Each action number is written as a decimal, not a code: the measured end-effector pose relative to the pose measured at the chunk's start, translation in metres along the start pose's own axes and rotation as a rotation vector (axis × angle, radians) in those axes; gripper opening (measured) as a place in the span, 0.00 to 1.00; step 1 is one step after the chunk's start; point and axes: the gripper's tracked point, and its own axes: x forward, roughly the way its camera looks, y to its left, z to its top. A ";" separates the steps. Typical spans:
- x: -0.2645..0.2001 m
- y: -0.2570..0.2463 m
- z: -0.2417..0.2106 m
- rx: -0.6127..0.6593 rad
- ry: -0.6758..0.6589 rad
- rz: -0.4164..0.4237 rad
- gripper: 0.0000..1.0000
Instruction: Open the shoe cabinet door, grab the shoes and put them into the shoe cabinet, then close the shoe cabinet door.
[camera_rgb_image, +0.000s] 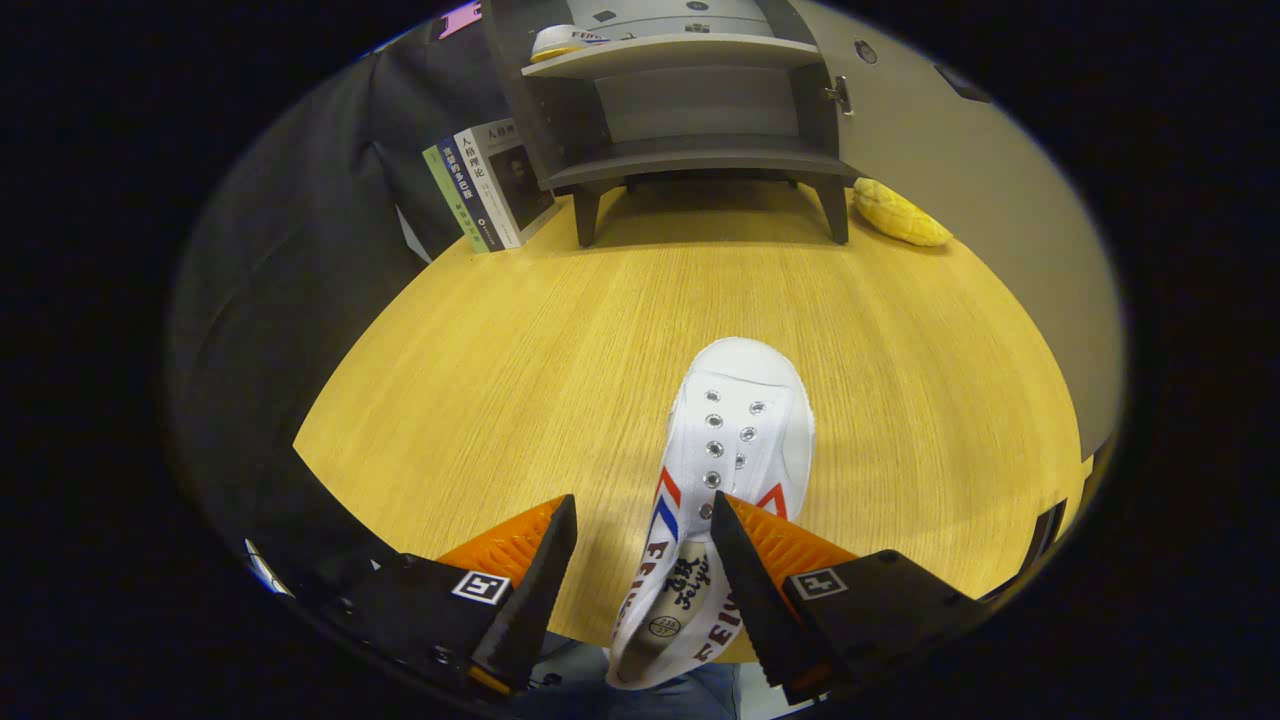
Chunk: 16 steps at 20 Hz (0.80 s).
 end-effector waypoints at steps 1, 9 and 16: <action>0.004 -0.005 -0.001 -0.023 -0.006 -0.030 0.86; 0.009 -0.010 -0.001 -0.018 -0.016 -0.071 0.02; -0.025 -0.018 0.032 -0.011 -0.105 -0.041 0.01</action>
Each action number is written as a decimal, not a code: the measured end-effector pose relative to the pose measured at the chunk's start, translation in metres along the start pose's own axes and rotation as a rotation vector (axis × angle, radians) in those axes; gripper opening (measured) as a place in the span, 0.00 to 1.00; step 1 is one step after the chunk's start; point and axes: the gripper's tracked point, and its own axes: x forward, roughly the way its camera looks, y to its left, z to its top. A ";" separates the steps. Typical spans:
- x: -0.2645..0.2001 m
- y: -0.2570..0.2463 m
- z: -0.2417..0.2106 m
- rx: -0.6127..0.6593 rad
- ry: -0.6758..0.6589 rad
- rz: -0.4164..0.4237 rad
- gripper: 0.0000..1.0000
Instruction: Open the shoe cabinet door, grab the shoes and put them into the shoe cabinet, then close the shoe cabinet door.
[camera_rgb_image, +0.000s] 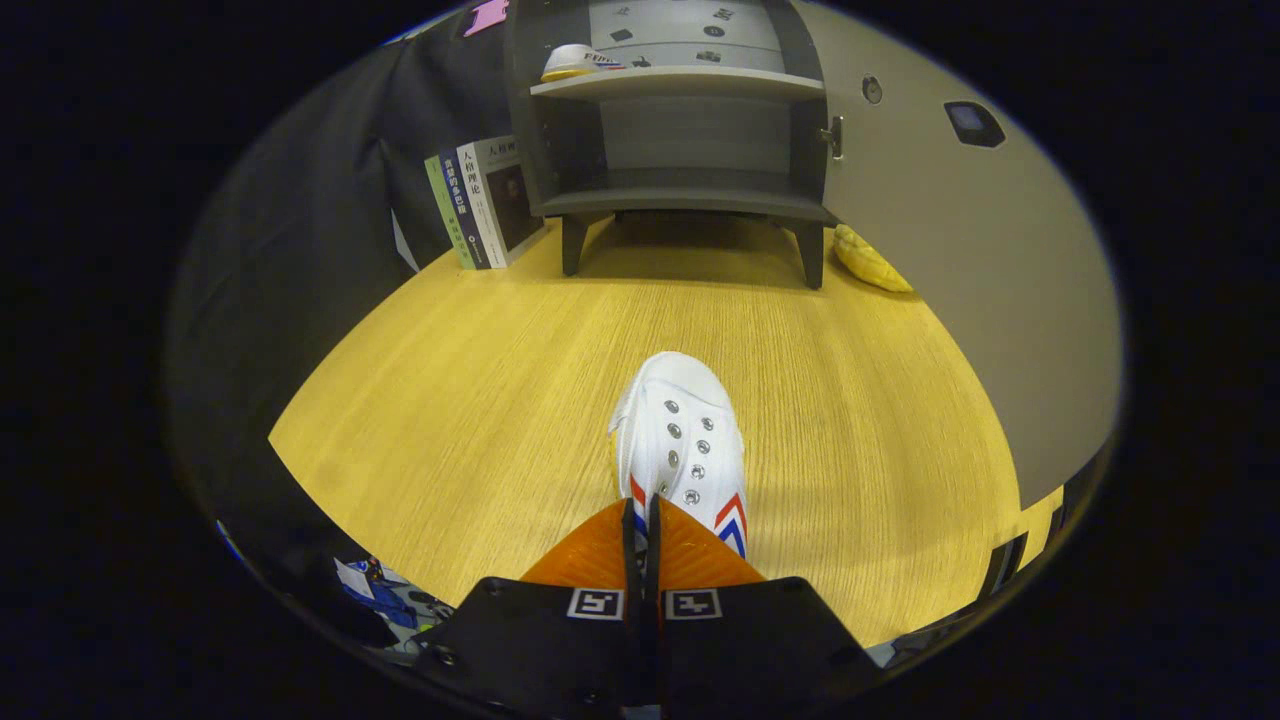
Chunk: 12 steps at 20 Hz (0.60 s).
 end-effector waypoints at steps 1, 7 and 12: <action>-0.005 0.000 0.005 0.005 -0.011 0.007 0.01; -0.026 0.009 0.072 0.092 -0.103 0.063 0.01; -0.048 0.018 0.156 0.078 -0.236 0.092 0.01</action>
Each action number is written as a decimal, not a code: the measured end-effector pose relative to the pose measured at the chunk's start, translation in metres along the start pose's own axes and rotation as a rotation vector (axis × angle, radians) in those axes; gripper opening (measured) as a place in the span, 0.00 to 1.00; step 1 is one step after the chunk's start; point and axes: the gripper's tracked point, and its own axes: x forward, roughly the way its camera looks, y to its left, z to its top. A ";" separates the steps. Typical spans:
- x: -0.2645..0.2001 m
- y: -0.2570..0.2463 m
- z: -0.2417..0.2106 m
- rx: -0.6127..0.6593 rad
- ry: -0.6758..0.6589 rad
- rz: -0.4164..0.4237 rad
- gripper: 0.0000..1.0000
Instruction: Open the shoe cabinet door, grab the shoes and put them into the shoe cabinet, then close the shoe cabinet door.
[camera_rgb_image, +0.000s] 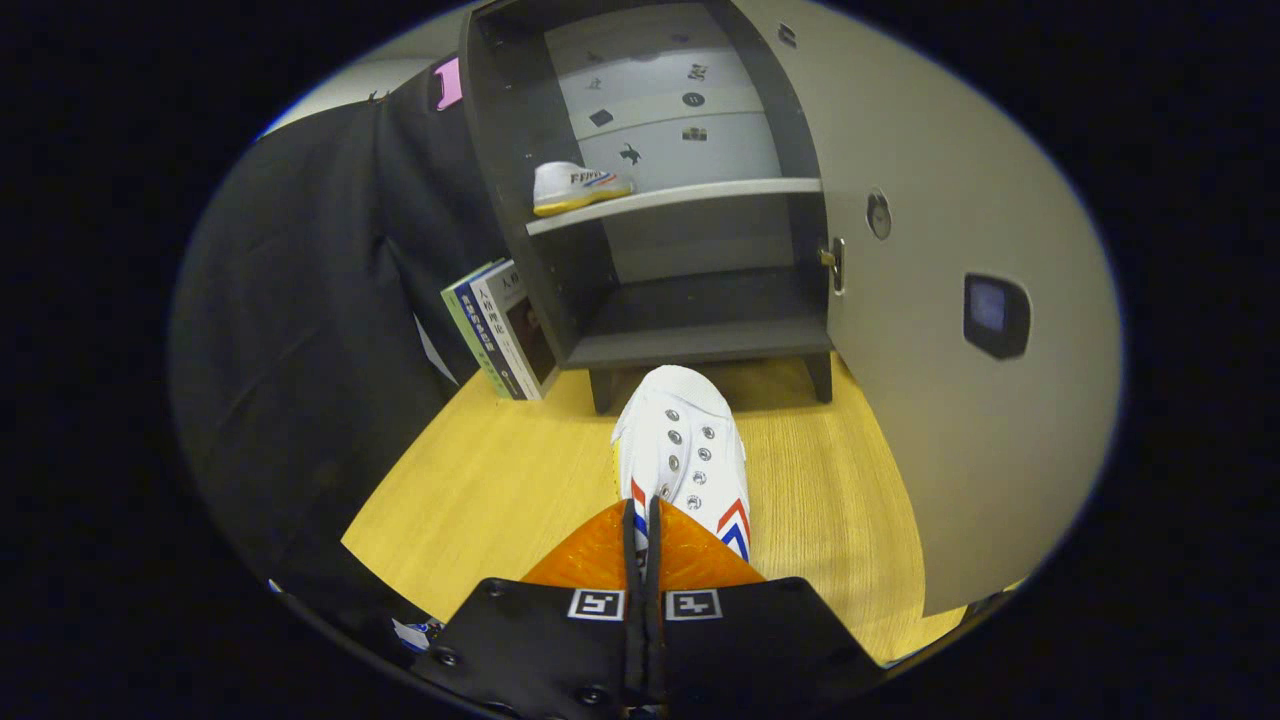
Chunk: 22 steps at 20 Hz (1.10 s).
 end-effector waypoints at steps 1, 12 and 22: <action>0.001 0.005 0.018 -0.007 -0.029 0.013 0.01; 0.033 0.026 0.198 -0.024 -0.274 0.059 0.01; 0.110 0.007 0.321 0.014 -0.370 0.007 0.01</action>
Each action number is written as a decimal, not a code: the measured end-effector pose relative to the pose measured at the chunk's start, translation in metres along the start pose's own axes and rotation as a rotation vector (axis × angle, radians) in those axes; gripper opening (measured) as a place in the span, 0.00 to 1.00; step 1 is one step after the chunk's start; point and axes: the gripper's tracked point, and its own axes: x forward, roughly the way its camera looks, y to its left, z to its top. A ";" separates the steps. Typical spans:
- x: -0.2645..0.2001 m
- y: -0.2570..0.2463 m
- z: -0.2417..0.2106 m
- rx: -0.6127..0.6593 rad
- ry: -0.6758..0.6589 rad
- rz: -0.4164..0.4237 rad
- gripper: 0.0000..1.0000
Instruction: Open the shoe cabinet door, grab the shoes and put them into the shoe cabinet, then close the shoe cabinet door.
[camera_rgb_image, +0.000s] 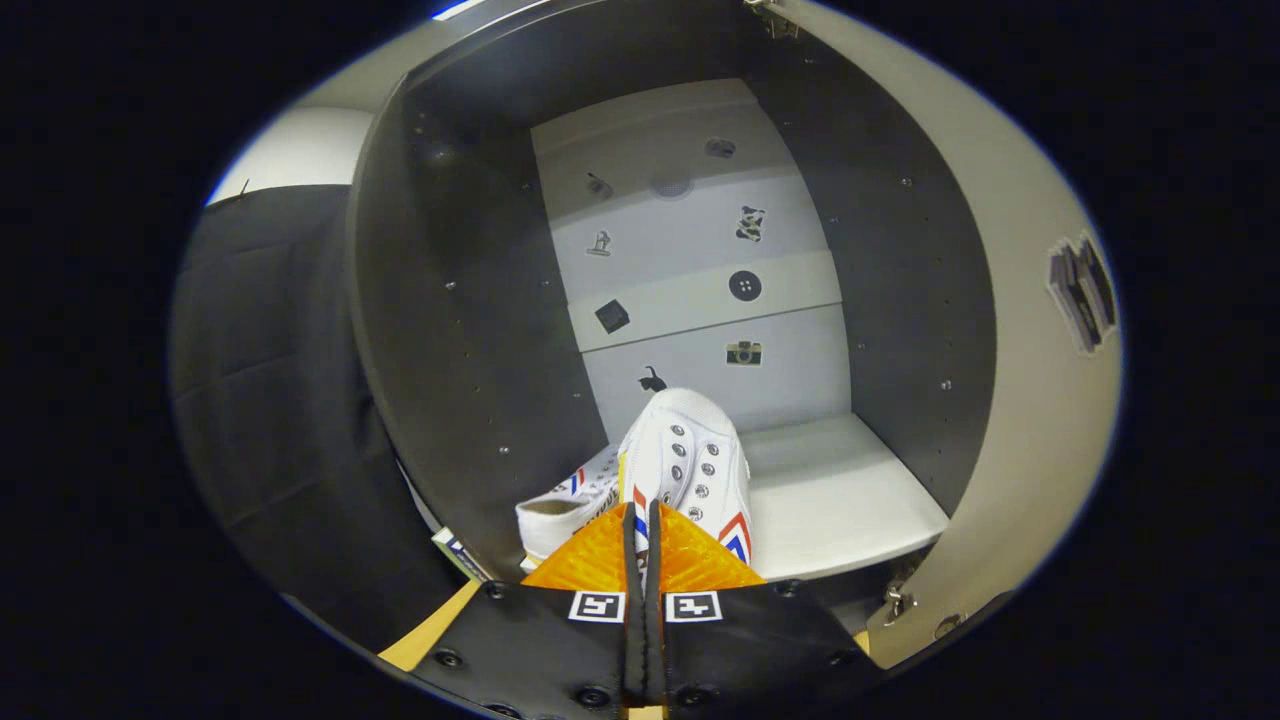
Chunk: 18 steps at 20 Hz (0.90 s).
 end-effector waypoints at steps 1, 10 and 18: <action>0.013 -0.003 0.003 0.007 0.000 -0.009 0.01; 0.098 -0.027 0.006 0.020 0.009 -0.088 0.00; 0.111 -0.016 -0.001 -0.011 0.009 -0.077 0.06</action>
